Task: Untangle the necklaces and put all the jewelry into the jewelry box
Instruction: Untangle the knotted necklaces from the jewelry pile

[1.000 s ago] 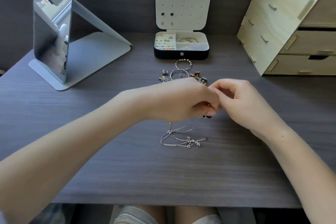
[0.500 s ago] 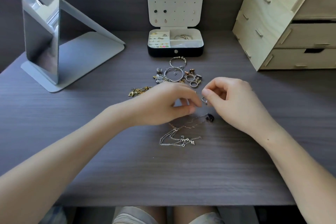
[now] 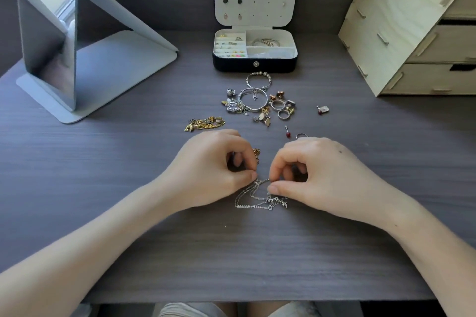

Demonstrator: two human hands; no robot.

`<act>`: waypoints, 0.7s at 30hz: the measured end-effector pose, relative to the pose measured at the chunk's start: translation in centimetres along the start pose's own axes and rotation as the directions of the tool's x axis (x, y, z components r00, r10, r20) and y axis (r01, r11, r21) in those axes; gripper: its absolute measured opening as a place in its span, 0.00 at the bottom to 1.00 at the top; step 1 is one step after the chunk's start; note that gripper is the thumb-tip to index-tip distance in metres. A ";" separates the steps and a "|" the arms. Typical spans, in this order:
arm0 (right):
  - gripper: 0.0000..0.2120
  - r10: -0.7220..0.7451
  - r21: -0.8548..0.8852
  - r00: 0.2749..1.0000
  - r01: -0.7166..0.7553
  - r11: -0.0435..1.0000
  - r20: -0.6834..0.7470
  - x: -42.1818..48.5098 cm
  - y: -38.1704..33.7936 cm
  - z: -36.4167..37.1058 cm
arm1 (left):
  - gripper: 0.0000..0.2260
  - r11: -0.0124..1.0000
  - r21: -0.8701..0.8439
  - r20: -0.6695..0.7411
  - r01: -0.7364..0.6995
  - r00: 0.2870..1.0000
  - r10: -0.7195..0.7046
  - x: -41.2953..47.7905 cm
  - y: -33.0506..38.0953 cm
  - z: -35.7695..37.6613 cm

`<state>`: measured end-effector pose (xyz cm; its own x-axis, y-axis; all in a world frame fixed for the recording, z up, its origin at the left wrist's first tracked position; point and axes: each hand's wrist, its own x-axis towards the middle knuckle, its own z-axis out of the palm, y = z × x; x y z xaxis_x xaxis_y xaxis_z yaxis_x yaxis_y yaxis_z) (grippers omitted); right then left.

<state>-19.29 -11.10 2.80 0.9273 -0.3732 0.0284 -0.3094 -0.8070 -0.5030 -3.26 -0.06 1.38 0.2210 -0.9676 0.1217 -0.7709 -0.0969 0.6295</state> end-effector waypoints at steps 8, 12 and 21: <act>0.01 -0.059 -0.070 0.996 0.055 0.996 -0.059 0.1 0.5 0.0 | 0.04 0.999 -0.028 -0.054 -0.038 0.998 0.036 -0.7 -1.4 -0.3; 0.05 -0.141 -0.079 0.984 0.133 0.988 -0.105 0.1 0.3 0.5 | 0.08 0.979 0.062 -0.082 -0.193 0.977 0.198 -1.0 -1.6 -0.8; 0.11 -0.170 -0.072 0.981 0.163 0.984 -0.095 -0.2 0.4 0.9 | 0.15 0.894 0.145 -0.032 -0.423 0.901 0.432 -0.8 -2.2 -0.9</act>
<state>-19.38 -10.95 1.77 0.9422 -0.2723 0.1952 -0.1680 -0.8881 -0.4279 -1.22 1.08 0.57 -0.1144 -0.9067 0.4060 -0.8696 0.2890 0.4004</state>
